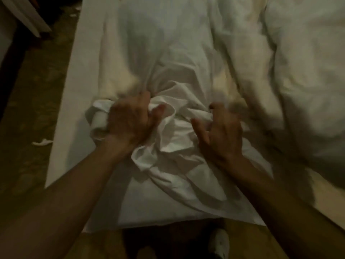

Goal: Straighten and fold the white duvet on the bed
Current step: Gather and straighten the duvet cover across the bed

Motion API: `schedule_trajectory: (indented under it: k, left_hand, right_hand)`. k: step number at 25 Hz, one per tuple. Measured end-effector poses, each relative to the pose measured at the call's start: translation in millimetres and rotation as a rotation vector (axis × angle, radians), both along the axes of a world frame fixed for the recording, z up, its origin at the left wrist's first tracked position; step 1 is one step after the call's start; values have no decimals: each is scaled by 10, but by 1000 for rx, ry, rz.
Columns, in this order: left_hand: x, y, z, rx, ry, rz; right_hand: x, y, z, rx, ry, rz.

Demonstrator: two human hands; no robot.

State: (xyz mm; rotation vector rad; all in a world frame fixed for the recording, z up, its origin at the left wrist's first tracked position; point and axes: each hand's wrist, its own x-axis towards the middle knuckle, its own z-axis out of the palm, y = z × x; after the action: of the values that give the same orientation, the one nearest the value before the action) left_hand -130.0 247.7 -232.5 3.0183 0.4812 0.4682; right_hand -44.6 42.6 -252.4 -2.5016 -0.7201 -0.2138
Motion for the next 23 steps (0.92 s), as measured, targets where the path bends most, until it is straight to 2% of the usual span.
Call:
schedule_trajectory:
  k: [3,7,8,11,13,16,19,21,23]
  left_hand:
    - [-293,20,171,-94,-78,-48]
    - [-1287,-117,693,-175,-221,-167]
    - [-1507,-135,725,-184,-223,-176]
    - [-1742,-121,420,-152,-60,-64]
    - [-1716,-109,189,-152,66,34]
    - [-1680,-244,152,-109,-93,88]
    - [-1848,-671,333,-19,-268,-62]
    - [-2111,-931,262,-29,-313,-106]
    - [-2411,-1092,88,-135,-321,-70]
  right_hand:
    - [-237,-78,294,93,-60,-2]
    - [-883,-337,889,293,-101,103]
    - [-1045,-367,907,275,-96,129]
    - [-1325,-361,517,17,-7,144]
    - [-1398,-402,212,-44,55,175]
    - [-1420,-594,105,112,23,268]
    - [-1617,-908,184,241,-64,276]
    - [-1781,-1089,86,214,-19,250]
    - [-1883,-1155,-53,137,46,234]
